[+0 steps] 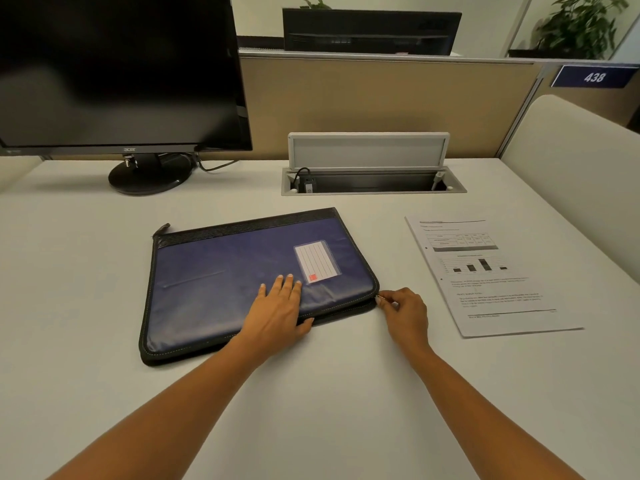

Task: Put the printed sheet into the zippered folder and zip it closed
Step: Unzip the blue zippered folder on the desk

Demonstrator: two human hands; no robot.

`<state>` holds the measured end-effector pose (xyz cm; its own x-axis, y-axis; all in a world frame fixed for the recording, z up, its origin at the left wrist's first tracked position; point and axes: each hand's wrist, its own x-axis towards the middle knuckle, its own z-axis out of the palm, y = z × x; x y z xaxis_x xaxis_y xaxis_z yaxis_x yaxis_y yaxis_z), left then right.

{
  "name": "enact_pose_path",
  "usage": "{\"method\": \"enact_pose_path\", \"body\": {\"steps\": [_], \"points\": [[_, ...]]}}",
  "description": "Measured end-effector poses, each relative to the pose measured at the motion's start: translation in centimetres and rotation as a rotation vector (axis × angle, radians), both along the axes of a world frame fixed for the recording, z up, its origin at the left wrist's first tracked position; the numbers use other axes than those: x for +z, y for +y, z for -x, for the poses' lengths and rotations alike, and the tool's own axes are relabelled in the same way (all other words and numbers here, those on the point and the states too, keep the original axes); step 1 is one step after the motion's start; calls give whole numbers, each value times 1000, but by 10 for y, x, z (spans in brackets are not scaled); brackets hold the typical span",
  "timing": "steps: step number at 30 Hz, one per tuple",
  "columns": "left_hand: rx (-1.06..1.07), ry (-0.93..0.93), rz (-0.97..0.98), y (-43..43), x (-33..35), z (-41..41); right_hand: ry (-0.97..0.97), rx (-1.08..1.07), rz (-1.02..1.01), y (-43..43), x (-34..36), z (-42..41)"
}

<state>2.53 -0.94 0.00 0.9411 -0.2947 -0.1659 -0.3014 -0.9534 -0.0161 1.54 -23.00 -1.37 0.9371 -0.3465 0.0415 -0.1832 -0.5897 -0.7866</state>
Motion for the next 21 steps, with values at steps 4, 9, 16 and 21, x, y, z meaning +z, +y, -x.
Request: {"method": "enact_pose_path", "body": {"steps": [4, 9, 16, 21], "points": [[-92, -20, 17, -25, 3, -4, 8, -6, 6, -2, -1, -5], [-127, 65, -43, -41, 5, -11, -10, 8, 56, -7, -3, -9], [-243, 112, -119, -34, 8, -18, -15, -12, 120, -10, -2, -31], [-255, 104, -124, -33, 3, -17, 23, -5, 140, -7, -1, -46]]}}
